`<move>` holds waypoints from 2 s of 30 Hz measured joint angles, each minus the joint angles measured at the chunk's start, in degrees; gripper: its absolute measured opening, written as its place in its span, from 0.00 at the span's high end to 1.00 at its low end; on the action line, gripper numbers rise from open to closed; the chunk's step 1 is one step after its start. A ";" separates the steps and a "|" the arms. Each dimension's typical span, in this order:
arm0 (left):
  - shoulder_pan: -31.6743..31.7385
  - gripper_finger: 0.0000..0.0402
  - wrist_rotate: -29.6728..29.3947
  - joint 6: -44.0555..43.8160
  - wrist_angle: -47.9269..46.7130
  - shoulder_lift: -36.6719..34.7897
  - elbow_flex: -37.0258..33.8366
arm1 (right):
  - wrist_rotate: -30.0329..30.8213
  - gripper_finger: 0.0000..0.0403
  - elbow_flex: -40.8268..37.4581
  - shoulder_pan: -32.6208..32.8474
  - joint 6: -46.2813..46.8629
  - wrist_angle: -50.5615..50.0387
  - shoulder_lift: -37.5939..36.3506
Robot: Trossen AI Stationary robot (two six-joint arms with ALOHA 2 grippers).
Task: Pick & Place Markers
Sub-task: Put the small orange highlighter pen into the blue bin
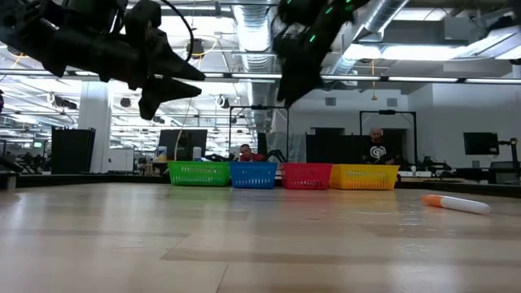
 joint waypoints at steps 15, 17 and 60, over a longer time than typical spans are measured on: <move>-7.55 0.65 -5.19 -3.34 5.12 4.35 0.02 | 4.98 0.53 -31.47 25.37 24.99 8.42 -21.96; -8.21 0.65 -6.55 -3.28 5.05 5.43 0.02 | 7.91 0.52 -32.55 28.58 26.75 9.11 -21.46; -20.89 0.65 -0.14 -4.17 13.71 6.29 0.07 | 13.28 0.57 -32.59 44.38 87.85 -2.10 -4.15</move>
